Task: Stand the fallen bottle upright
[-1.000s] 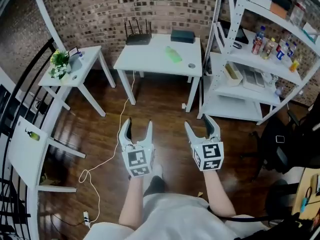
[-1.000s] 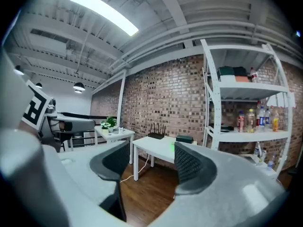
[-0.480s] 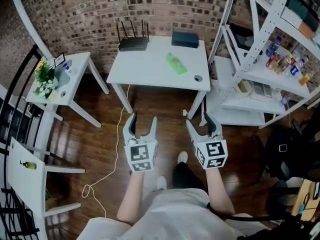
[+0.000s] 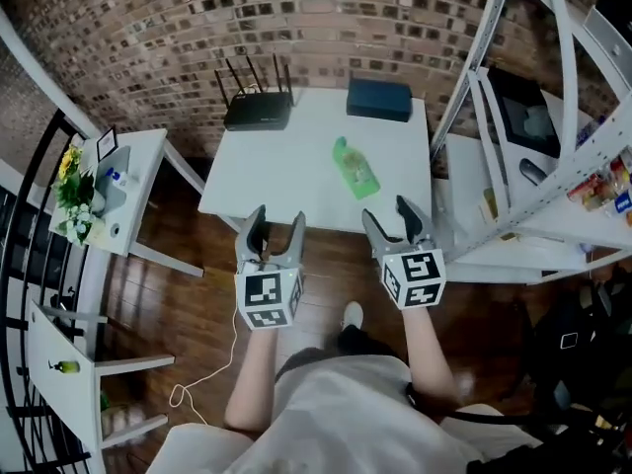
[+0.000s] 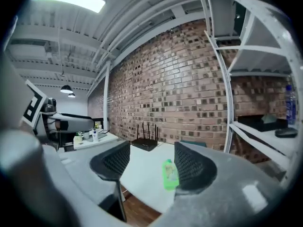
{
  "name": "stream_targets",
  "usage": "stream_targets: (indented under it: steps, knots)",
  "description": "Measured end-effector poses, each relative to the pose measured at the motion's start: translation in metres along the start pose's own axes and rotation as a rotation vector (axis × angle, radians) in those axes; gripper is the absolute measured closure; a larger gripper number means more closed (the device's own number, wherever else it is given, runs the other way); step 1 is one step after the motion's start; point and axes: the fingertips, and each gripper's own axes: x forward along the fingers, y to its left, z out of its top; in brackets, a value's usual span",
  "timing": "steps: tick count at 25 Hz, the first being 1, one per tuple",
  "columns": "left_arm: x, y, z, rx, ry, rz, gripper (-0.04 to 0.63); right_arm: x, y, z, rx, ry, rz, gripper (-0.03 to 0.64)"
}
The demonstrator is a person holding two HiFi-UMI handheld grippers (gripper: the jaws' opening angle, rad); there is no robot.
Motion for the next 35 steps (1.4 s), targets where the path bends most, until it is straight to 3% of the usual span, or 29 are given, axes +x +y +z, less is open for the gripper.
stream_targets:
  steps: [3, 8, 12, 15, 18, 24, 35]
  knots:
    - [0.053, -0.002, 0.006, -0.013, -0.019, -0.014, 0.308, 0.046, -0.032, 0.012, 0.007, -0.022, 0.024, 0.337]
    - [0.128, 0.004, -0.024, -0.039, 0.071, -0.073, 0.308, 0.11, -0.048, -0.016, 0.043, 0.096, 0.062, 0.337]
    - [0.201, 0.014, -0.032, -0.037, 0.089, -0.139, 0.308, 0.166, -0.071, -0.033, 0.057, 0.151, 0.032, 0.337]
    - [0.252, 0.035, -0.028, 0.02, 0.084, -0.158, 0.308, 0.215, -0.086, -0.019, 0.028, 0.163, 0.021, 0.337]
    - [0.297, 0.056, -0.021, 0.012, 0.071, -0.185, 0.308, 0.262, -0.099, 0.001, 0.002, 0.179, 0.008, 0.337]
    - [0.361, 0.093, -0.047, -0.011, 0.146, -0.234, 0.308, 0.322, -0.092, -0.045, 0.183, 0.402, 0.062, 0.337]
    - [0.404, 0.105, -0.126, -0.103, 0.356, -0.193, 0.308, 0.383, -0.087, -0.177, 0.29, 0.823, 0.201, 0.337]
